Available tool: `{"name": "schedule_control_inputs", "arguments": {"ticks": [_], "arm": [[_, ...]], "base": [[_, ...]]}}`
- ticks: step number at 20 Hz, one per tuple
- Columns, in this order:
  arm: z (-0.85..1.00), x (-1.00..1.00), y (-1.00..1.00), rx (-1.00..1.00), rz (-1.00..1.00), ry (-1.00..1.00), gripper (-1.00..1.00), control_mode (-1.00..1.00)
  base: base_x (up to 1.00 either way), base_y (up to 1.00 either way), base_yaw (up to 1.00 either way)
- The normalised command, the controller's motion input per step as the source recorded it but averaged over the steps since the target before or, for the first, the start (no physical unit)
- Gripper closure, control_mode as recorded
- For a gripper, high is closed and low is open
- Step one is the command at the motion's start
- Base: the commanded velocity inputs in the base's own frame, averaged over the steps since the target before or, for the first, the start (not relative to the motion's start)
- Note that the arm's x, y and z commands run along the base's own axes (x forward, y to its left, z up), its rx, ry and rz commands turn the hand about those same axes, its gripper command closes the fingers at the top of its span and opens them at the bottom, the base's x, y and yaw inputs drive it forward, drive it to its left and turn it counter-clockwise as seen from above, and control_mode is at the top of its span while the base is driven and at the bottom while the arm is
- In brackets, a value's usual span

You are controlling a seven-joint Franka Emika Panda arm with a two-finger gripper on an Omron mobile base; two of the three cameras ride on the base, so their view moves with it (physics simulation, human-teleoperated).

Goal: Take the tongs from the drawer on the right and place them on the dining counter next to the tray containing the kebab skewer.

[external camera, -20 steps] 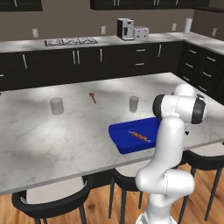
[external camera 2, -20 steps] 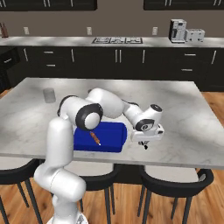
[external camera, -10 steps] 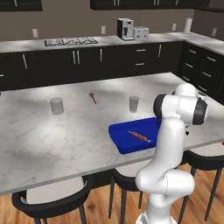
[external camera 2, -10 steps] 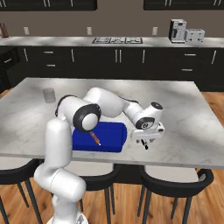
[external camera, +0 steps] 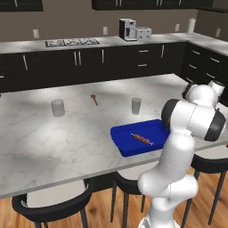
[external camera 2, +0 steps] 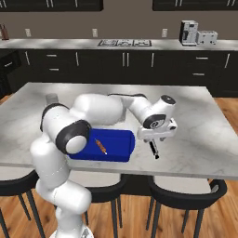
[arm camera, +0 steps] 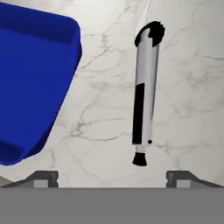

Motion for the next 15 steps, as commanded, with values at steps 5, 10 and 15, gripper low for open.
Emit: {"name": "schedule_control_inputs", "arguments": {"ticks": [5, 10, 15], "arm": [[1.00, -0.72, 0.57, -0.18, -0.05, -0.05, -1.00, -1.00], [0.90, -0.81, 0.93, -0.31, -0.05, -0.03, -1.00, -1.00], [0.72, -0.83, 0.61, -0.13, -0.21, -0.04, -1.00, -1.00]], "base": [[0.00, 0.00, 0.00], [0.00, 0.00, 0.00], [0.00, 0.00, 0.00]]}}
